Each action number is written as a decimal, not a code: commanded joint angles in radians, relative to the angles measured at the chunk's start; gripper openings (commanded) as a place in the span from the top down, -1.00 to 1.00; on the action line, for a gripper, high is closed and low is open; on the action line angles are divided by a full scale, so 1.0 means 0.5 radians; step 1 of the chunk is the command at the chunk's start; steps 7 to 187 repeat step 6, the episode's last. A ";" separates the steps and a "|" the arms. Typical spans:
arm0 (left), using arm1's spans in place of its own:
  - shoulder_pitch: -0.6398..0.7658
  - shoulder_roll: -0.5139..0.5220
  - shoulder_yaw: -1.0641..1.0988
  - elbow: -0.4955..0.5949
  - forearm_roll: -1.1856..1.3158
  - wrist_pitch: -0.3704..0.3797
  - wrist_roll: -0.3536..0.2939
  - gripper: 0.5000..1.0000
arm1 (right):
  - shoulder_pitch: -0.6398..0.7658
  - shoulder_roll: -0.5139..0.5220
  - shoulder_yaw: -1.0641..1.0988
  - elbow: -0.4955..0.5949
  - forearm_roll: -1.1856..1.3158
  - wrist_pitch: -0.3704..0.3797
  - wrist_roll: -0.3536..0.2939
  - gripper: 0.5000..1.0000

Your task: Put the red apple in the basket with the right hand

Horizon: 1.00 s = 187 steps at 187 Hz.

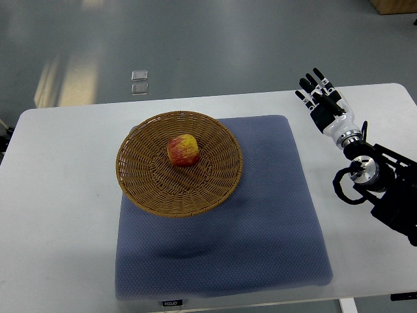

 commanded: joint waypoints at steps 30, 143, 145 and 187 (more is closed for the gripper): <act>0.000 0.000 0.000 0.000 0.000 0.000 0.000 -1.00 | 0.000 0.068 0.019 0.000 -0.003 0.001 0.003 -0.69; 0.000 0.000 0.000 0.000 0.000 0.000 0.000 -1.00 | 0.000 0.068 0.019 0.000 -0.003 0.001 0.003 -0.69; 0.000 0.000 0.000 0.000 0.000 0.000 0.000 -1.00 | 0.000 0.068 0.019 0.000 -0.003 0.001 0.003 -0.69; 0.000 0.000 0.000 0.000 0.000 0.000 0.000 -1.00 | 0.000 0.068 0.019 0.000 -0.003 0.001 0.003 -0.69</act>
